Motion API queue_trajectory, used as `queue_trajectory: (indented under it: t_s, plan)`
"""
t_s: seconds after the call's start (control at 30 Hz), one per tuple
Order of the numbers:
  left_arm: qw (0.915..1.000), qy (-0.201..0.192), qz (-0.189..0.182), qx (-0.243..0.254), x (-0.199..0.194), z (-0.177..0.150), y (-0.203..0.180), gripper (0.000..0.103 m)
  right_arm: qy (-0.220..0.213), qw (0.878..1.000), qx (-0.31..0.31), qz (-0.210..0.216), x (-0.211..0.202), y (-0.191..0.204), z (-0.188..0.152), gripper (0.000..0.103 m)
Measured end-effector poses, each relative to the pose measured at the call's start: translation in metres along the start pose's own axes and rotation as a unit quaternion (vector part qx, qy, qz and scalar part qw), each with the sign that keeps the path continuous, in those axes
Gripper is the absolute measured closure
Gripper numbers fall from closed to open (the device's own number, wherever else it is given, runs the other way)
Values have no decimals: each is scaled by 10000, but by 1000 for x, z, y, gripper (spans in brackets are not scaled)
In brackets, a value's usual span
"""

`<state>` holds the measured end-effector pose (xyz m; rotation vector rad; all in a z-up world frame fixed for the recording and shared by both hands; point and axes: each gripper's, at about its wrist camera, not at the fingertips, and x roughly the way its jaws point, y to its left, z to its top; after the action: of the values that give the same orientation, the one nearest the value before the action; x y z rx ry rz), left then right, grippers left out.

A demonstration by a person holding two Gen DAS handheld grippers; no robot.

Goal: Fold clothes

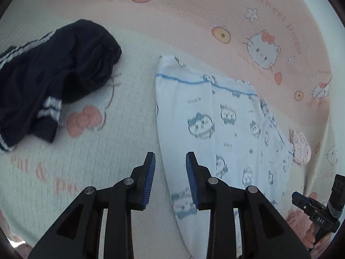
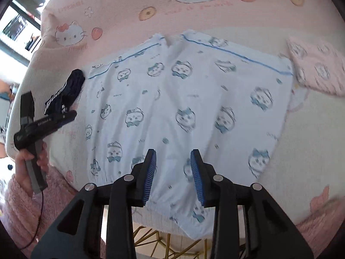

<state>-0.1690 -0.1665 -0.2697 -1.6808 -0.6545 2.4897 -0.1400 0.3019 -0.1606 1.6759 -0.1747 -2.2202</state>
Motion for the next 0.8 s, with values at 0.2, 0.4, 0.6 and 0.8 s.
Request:
queue_trajectory:
  t_s: [0.2,0.4,0.6,0.8]
  plan:
    - [9996,-181,-198,39,42,82,14,72,204,9990,-361,-135,57,28,63,69]
    - [9975,4,-208,671,73,103,6,76,154,9986,-488,-158,92,34,110,69]
    - [9968,-115,7,787,61,112,11,99,165,9958,-803,-412,116,38,123,70]
    - [9953,22,277,932,72,119,20,95,175,9914,-1117,-665,139,41,137,71]
